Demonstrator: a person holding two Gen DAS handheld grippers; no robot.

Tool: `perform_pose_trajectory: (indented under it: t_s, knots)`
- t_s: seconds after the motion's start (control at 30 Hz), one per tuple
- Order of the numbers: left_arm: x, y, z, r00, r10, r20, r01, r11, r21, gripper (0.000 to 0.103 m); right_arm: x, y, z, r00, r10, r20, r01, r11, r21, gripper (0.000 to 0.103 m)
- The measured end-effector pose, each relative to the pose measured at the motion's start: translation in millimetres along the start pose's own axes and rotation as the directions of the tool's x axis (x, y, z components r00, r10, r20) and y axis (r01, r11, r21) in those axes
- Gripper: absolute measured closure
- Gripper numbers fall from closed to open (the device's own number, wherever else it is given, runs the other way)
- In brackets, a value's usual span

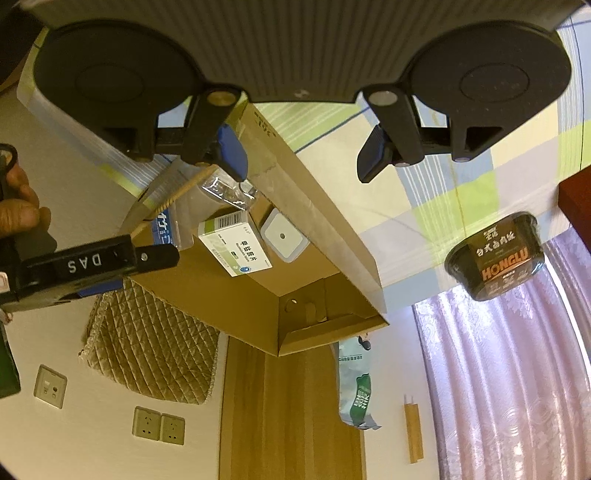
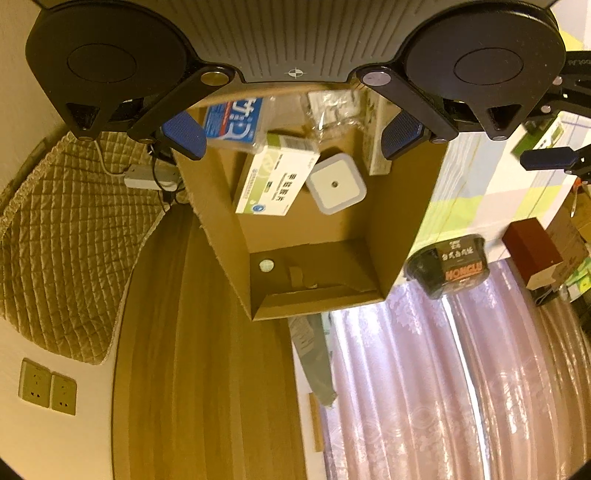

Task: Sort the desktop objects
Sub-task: 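Open the left gripper and right gripper to drop both items into the cardboard box, then move both grippers back toward the remotes on the table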

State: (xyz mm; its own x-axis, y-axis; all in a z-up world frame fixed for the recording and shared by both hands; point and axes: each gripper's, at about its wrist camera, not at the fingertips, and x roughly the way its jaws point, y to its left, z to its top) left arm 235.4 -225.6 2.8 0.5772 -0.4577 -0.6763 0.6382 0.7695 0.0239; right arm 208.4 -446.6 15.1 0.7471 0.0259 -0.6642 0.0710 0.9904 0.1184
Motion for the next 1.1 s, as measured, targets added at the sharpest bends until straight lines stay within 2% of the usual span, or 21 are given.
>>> perform_pose_trajectory:
  t_s: [0.33, 0.57, 0.8, 1.1]
  knots:
    - [-43.1, 10.4, -24.6, 0.999, 0.040, 0.006, -0.039, 0.996, -0.079, 0.034, -34.2, 27.2, -11.7, 0.999, 0.032, -0.011, -0.032, 0.999, -0.017, 0.000]
    - [-89.6, 26.8, -61.5, 0.995, 0.097, -0.002, -0.096, 0.982, -0.162, 0.022, -58.8, 57.9, -18.3, 0.997, 0.072, 0.003, -0.071, 0.996, -0.055, 0.000]
    - [-138.3, 48.8, -106.4, 0.984, 0.177, -0.032, -0.179, 0.956, -0.234, 0.012, -75.9, 100.5, -35.1, 0.991, 0.137, -0.002, -0.137, 0.987, -0.078, 0.000]
    - [-178.2, 73.5, -145.3, 0.962, 0.264, -0.065, -0.272, 0.924, -0.269, 0.009, -77.4, 144.6, -68.3, 0.976, 0.206, -0.068, -0.212, 0.972, -0.103, 0.000]
